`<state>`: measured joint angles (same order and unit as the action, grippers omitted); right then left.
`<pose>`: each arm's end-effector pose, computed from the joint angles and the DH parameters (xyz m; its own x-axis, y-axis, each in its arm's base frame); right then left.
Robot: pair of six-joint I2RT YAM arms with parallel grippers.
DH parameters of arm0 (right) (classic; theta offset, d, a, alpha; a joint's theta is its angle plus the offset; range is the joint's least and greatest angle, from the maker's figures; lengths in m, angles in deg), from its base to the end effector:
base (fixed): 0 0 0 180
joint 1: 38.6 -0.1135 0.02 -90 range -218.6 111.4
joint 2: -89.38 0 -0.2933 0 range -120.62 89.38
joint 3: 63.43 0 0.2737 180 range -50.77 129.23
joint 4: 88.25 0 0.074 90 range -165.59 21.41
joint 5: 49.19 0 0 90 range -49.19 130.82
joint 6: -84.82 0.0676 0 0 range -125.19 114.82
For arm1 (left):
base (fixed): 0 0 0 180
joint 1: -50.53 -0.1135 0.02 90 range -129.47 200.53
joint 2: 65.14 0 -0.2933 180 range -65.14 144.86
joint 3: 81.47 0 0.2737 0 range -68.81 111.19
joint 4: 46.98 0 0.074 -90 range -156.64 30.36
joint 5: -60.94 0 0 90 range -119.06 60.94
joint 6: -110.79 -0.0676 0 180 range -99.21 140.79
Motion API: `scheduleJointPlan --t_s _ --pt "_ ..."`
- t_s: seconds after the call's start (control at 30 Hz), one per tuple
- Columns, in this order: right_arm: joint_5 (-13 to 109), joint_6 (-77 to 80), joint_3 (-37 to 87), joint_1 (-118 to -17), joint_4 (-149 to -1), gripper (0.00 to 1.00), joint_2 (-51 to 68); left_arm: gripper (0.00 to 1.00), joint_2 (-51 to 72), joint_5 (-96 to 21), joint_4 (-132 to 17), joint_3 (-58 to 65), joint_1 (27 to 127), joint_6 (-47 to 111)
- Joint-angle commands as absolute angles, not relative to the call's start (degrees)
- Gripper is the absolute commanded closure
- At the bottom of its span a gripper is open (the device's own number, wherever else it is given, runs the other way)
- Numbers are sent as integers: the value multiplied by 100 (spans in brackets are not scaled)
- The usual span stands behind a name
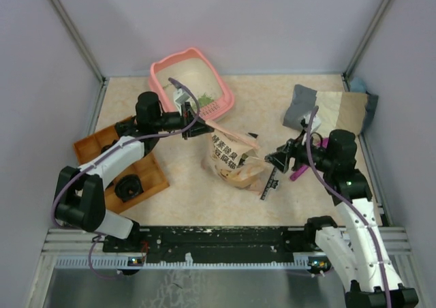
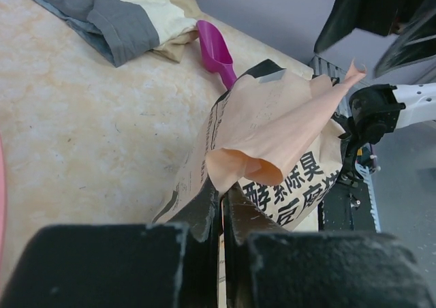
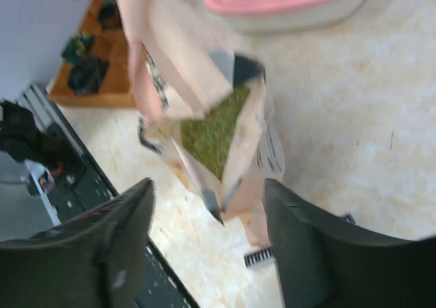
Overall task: Fill the litter box with clean litter
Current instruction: Close the cat litter bag at the center of the board.
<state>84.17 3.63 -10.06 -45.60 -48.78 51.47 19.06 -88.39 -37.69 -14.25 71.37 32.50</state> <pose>0.1580 0.0662 0.3166 -0.5080 0.0498 -0.8599 -0.6409 0.6452 0.4160 0.3154 -0.1823 0.3109 -0.3210 0.0114 -0.9470 0.9324 0.1795 -0.3138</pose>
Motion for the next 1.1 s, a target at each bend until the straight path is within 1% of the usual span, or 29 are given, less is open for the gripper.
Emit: scheduleJointPlan --t_s 0.0,0.03,0.1,0.17,0.27,0.33,0.47,0.57,0.67,0.8,0.87,0.93,0.97,1.0,1.07 --pt "8399 53 -137 -4607 -5167 28 4947 100 1507 -8857 -3518 -1244 7101 3399" --pt "8582 63 -64 -4606 -5284 24 4797 100 1487 -8850 -3445 -1255 7101 3465" --pt "8927 40 12 -4607 -5505 22 4421 100 1469 -8799 -3363 -1265 7099 3578" --pt "9129 -168 34 -4620 -5607 22 4184 100 1446 -8720 -3276 -1286 7086 3832" --pt "9359 -534 97 -4697 -5545 22 3783 100 1368 -8544 -2480 -1493 7074 4482" --pt "9590 -709 164 -4826 -5502 22 3440 100 1365 -8444 -2225 -1542 7061 4858" --pt "9696 -980 219 -5243 -5565 20 2892 100 1401 -8221 -2283 -1444 7035 4973" --pt "10196 -993 115 -5344 -5845 19 2652 100 1425 -7945 -2620 -1377 6978 4769" --pt "9943 -1291 153 -5461 -5581 19 2481 100 1476 -7687 -3039 -1280 6882 4614" --pt "9404 -1494 243 -5514 -5357 19 2247 100 1433 -7521 -2809 -1375 6804 4773" --pt "9348 -1488 277 -5528 -5411 21 2071 100 1445 -7478 -2721 -1373 6801 4847" --pt "9518 -1351 338 -5530 -5477 29 1875 100 1483 -7377 -2766 -1331 6794 4881" --pt "9597 -1242 360 -5527 -5543 34 1800 100 1498 -7287 -2829 -1295 6781 4884" --pt "9652 -1097 336 -5527 -5664 44 1764 100 1509 -7169 -2912 -1264 6765 4880" --pt "9680 -713 215 -5529 -6058 72 1789 100 1510 -6886 -3111 -1189 6725 4837"
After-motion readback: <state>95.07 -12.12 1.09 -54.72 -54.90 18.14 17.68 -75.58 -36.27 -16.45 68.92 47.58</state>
